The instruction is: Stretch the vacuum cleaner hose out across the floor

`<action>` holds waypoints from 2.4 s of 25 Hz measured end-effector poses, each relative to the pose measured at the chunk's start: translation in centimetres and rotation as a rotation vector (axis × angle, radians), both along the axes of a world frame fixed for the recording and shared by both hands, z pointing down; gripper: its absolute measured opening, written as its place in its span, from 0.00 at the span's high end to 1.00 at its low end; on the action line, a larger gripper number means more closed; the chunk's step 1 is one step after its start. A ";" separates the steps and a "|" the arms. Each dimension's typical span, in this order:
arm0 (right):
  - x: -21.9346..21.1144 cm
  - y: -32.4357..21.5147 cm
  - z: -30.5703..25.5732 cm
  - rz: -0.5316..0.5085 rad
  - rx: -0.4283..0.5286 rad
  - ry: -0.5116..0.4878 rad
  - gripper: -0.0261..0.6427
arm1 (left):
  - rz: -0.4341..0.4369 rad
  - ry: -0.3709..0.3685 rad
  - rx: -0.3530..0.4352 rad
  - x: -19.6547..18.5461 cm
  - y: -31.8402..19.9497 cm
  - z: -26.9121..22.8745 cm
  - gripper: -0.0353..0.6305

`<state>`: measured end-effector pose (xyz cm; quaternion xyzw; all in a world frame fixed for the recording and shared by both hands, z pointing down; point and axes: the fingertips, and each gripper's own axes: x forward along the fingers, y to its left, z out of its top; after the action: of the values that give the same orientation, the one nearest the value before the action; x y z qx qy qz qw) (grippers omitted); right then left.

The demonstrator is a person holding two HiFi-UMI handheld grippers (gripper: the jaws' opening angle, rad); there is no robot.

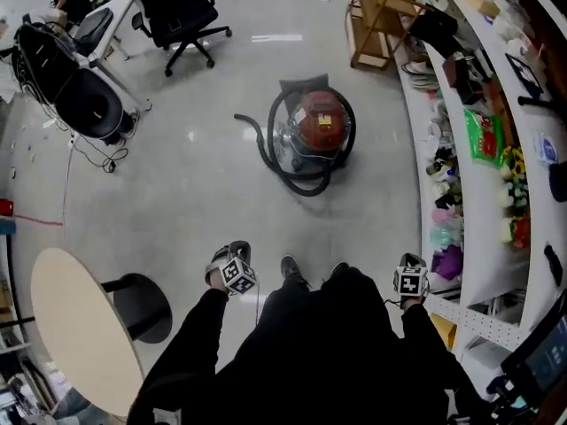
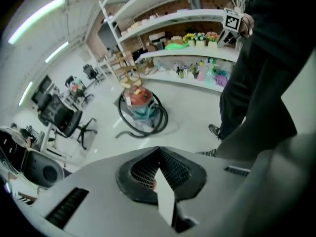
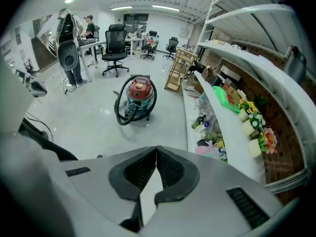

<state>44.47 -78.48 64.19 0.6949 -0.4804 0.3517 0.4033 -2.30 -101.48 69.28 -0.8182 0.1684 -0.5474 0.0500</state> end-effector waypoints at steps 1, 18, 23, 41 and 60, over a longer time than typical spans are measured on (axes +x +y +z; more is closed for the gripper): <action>0.2 -0.7 0.0 -0.006 -0.001 0.002 0.94 | -0.001 0.041 0.022 1.3 -1.0 -1.1 0.92; 11.1 -25.3 6.8 -0.244 -0.026 -0.145 0.94 | -0.537 -0.106 -0.106 -0.9 -8.3 -2.9 0.92; 14.0 -34.3 6.1 -0.331 0.062 -0.157 0.94 | -0.589 -0.025 -0.031 5.2 -13.9 -5.0 0.92; 15.8 -42.8 6.1 -0.009 0.076 -0.195 0.94 | -0.231 0.160 -0.057 17.0 -41.1 0.2 0.92; 21.2 -62.8 29.5 -0.175 0.170 -0.396 0.61 | 0.084 0.166 -0.021 36.6 -61.0 16.5 0.65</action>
<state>65.69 -141.30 93.65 0.5995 -0.6365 0.4033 0.2699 34.27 -162.48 85.79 -0.8677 0.1317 -0.4766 0.0505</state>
